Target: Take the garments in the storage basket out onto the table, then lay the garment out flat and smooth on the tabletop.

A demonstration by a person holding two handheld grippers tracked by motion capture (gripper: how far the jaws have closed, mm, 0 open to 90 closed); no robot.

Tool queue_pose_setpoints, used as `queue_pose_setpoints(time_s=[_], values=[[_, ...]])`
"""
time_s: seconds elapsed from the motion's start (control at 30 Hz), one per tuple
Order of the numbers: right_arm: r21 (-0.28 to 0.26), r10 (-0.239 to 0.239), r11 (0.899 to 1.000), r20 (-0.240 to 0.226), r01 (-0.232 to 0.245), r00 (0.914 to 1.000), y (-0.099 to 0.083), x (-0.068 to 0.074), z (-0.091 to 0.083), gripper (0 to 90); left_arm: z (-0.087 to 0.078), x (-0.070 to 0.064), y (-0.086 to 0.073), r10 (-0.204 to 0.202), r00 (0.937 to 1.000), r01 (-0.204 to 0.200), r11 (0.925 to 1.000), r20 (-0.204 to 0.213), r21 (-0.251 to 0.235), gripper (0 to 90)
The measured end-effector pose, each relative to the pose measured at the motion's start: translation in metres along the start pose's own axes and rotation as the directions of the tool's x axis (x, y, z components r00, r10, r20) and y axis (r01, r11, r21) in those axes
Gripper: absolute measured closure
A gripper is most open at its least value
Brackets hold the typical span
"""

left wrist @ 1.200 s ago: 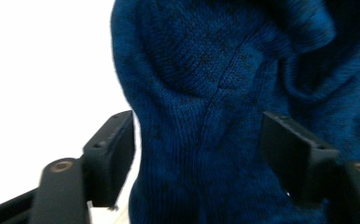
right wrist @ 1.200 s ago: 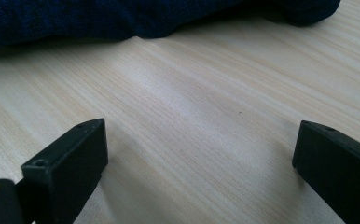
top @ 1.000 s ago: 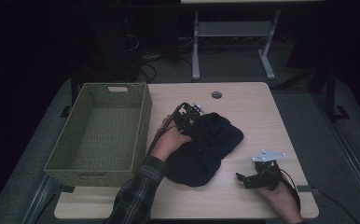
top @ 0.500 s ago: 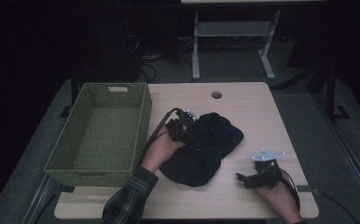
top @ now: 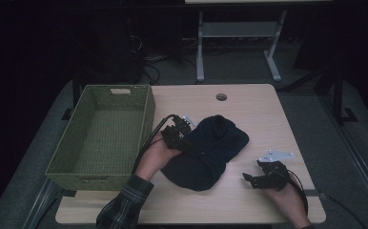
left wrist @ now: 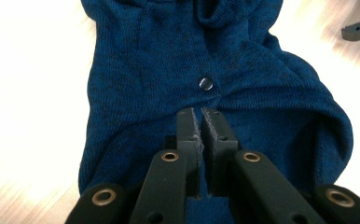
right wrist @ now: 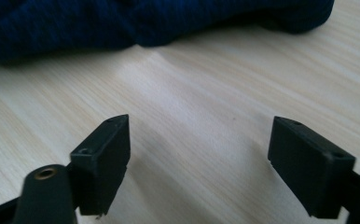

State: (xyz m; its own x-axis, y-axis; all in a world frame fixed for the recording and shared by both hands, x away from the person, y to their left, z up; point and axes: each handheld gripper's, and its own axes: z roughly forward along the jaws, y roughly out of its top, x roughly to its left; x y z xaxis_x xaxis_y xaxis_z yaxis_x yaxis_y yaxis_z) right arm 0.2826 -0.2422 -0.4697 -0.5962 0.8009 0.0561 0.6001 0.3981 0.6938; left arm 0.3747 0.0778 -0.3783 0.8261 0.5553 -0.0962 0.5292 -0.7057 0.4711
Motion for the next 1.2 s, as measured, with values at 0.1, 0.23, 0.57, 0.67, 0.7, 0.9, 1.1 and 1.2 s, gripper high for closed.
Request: queue_pose_setpoints(time_s=[0.1,0.23,0.57,0.67,0.7,0.9,1.1,1.2], values=[[-0.017,-0.007,1.000,-0.013,0.006,0.9999,0.006,0.003,-0.002,30.6,-0.001,0.001,-0.002,0.004,1.0000,-0.004,1.0000,0.005,0.004,84.7],[-0.037,-0.009,0.999,-0.041,0.007,0.9991,0.013,0.008,-0.004,42.0,-0.003,0.003,-0.004,0.004,0.9999,-0.004,1.0000,0.016,0.005,85.1],[-0.093,-0.099,0.992,-0.168,0.084,0.9807,0.043,0.031,-0.005,89.5,-0.004,0.012,-0.009,0.005,0.9995,-0.006,0.9999,0.032,0.010,86.7],[-0.116,-0.132,0.987,-0.203,0.110,0.9703,0.052,0.042,-0.002,90.0,-0.005,0.013,-0.009,-0.003,0.9994,0.003,1.0000,0.033,0.007,87.1],[-0.116,-0.134,0.987,-0.215,0.111,0.9674,0.055,0.046,-0.001,89.9,-0.005,0.013,-0.010,-0.002,0.9995,0.001,1.0000,0.032,0.005,87.3],[-0.109,-0.162,0.985,-0.271,0.137,0.9488,0.065,0.067,0.014,90.0,-0.005,0.013,-0.009,-0.001,0.9993,0.001,1.0000,0.036,0.006,87.7],[-0.045,-0.173,0.985,-0.271,0.167,0.9468,0.064,0.077,0.036,90.0,-0.004,0.013,-0.009,0.005,0.9994,-0.006,0.9999,0.033,0.009,87.7],[-0.001,-0.167,0.985,-0.272,0.173,0.9477,0.061,0.077,0.047,90.0,-0.003,0.012,-0.008,0.004,0.9994,-0.004,0.9999,0.034,0.010,87.7]])
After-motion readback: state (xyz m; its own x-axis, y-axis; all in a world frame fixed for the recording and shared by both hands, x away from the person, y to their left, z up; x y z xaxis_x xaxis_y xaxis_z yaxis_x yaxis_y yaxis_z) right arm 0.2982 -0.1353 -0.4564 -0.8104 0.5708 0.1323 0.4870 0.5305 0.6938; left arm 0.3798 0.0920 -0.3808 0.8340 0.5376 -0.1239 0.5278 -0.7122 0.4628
